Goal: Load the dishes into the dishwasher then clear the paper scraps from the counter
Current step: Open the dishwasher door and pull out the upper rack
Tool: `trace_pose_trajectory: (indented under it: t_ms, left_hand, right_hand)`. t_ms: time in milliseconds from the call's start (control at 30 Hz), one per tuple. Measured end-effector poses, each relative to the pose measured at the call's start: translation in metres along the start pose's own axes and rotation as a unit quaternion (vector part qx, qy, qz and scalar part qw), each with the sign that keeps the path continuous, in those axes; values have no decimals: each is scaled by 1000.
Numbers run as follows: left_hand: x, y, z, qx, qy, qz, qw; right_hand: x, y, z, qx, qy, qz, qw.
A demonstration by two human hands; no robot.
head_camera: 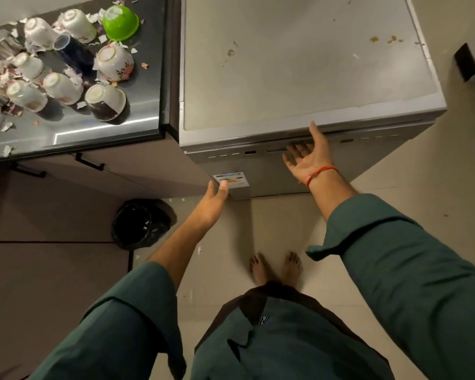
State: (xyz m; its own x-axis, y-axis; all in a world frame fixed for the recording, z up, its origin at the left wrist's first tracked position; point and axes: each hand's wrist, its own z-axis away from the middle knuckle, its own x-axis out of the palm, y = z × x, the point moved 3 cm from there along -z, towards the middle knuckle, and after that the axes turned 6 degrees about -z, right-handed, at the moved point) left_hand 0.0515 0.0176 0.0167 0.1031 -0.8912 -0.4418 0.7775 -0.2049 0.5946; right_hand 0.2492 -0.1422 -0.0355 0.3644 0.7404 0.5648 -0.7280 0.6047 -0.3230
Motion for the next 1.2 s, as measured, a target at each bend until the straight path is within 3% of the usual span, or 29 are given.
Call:
trace_pose_trajectory:
  t_ms: [167,367,500,667,833,933,1067,1200]
  left_hand:
    - [4,6,-41,-64,-12,203,977]
    - [9,-4,-54,-100,-19,406,908]
    - [7,-33,-59,-119,-3,504,855]
    - [29,-72,-46,-201,13,571,796]
    - [48,-75,-34,-195,10,560,805]
    - [43,-76,-32,-193,-15,514,835]
    - [35,-80,-13,-159,-76,418,891]
    - [26,-86,10,-123,-83,394,907]
  right_hand:
    - [-2,-5,0,8,-13,42,999]
    - [-8,5,6,-17,7,124,992]
    - [-56,30,15,-19,60,158,986]
    - [-111,55,43,-5,115,175,978]
    - [-119,59,56,15,121,219,968]
    - [-114,60,65,18,116,311,943]
    - [-116,67,81,20,66,516,854]
    - [-124,66,95,-13,38,615,787]
